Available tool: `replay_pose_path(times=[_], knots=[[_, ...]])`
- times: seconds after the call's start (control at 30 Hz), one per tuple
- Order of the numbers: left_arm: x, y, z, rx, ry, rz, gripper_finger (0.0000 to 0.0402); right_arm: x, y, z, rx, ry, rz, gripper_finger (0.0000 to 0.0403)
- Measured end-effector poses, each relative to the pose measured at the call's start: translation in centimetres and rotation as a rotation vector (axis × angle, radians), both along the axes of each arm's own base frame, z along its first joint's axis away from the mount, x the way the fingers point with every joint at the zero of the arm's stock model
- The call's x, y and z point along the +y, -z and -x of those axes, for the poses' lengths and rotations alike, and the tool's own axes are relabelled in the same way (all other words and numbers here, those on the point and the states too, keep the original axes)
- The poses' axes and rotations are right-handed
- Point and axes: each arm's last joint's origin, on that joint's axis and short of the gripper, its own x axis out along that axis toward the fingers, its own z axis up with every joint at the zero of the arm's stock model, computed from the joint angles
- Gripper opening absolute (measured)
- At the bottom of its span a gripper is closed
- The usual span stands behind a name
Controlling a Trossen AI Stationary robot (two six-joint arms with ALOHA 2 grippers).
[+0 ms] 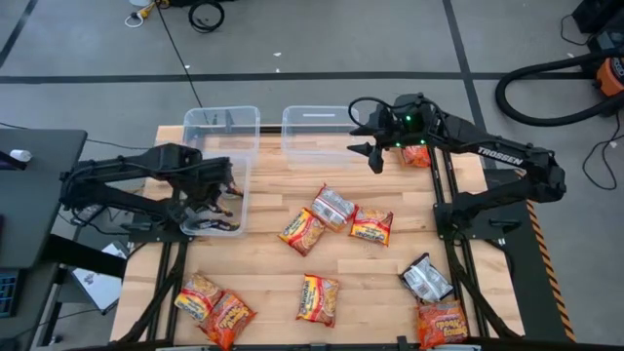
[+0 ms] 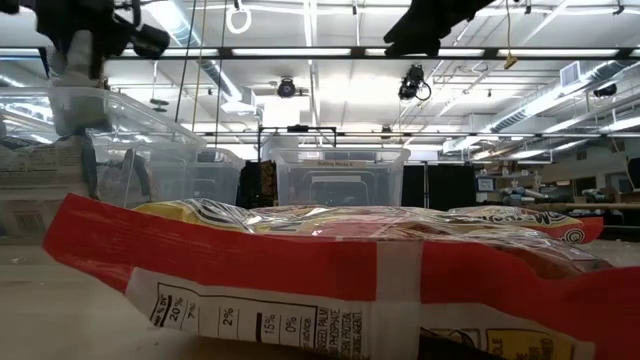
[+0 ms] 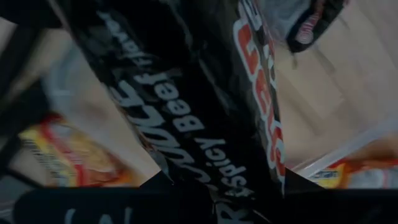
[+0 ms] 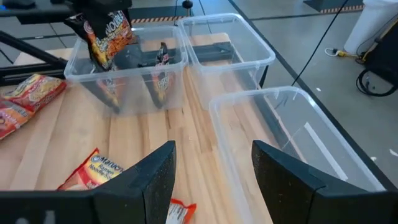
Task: Sort Maruchan noodles
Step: Put the top black noodle pack into the bottom transparent bin
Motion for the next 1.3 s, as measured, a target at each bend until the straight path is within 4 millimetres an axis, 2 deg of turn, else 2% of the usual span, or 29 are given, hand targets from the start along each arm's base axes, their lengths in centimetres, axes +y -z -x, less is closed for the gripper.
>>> replay_pose_path(times=[0.3,0.53,0.63,0.83,0.97,1.3], knots=[[1.5,4.6,0.1,0.068,-0.148,0.04,0.0084,1.5,-0.4,1.0,0.024,-0.041,-0.01,0.0216],[3.3,7.4,-0.1,0.084,-0.297,-0.008,0.0084,1.4,-0.1,0.6,0.032,-0.043,-0.013,0.0216],[4.3,8.3,-0.4,0.074,-0.353,-0.013,0.0085,1.4,0.1,0.5,0.017,-0.041,-0.012,0.0216],[6.7,8.7,-0.7,0.018,-0.412,-0.079,0.0091,1.4,2.1,0.7,0.057,-0.026,-0.058,0.0216],[7.4,8.7,-0.4,0.022,-0.416,-0.101,0.012,1.4,2.4,0.6,0.059,-0.026,-0.059,0.0216],[8.5,8.6,0.0,0.053,-0.449,-0.25,0.0226,1.9,2.1,0.2,0.01,-0.049,-0.092,0.0216]])
